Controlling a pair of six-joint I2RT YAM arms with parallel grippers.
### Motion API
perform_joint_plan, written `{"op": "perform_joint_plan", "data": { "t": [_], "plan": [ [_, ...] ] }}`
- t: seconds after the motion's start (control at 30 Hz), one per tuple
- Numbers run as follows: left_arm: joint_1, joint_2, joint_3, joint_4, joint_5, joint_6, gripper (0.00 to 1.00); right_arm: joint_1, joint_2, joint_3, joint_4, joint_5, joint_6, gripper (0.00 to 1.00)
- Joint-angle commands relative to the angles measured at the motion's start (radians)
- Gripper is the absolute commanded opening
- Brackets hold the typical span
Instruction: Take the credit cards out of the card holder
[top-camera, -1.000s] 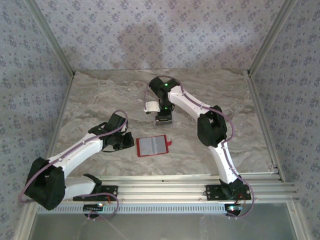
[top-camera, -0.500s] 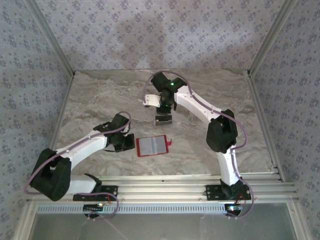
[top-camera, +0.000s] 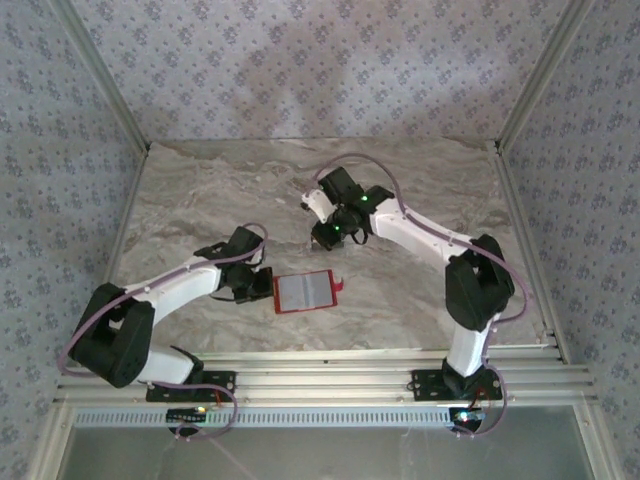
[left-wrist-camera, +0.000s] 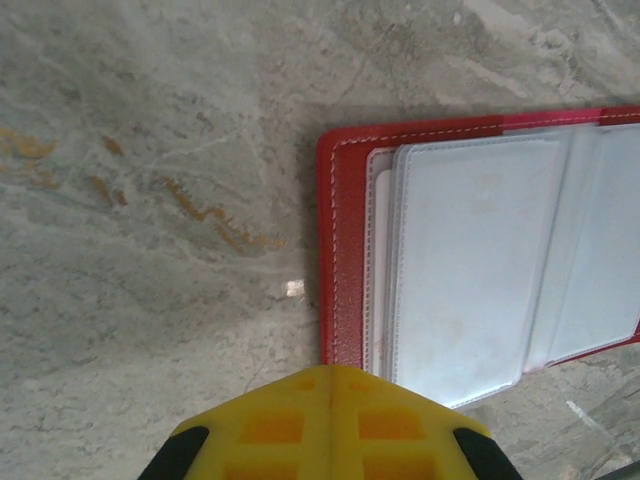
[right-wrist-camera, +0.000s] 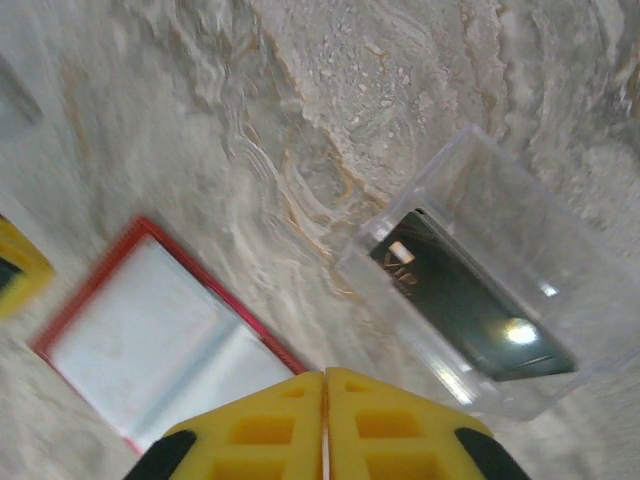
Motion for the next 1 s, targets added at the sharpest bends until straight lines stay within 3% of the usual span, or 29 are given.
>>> {"op": "perform_joint_plan", "data": {
  "t": [0.0, 0.17, 0.47, 0.97],
  "plan": [
    [0.005, 0.016, 0.034, 0.028, 0.029, 0.016, 0.01, -0.001, -0.074, -0.084, 0.137, -0.042, 0.330, 0.04],
    [0.006, 0.049, 0.049, 0.034, 0.047, 0.022, 0.00, 0.016, -0.092, -0.170, 0.187, -0.122, 0.569, 0.03],
    [0.005, 0.084, 0.047, 0.044, 0.056, 0.029, 0.00, 0.085, -0.028, -0.215, 0.270, -0.178, 0.698, 0.09],
    [0.006, 0.106, -0.001, 0.070, 0.061, 0.032, 0.00, 0.158, 0.112, -0.207, 0.347, -0.217, 0.813, 0.10]
  ]
}}
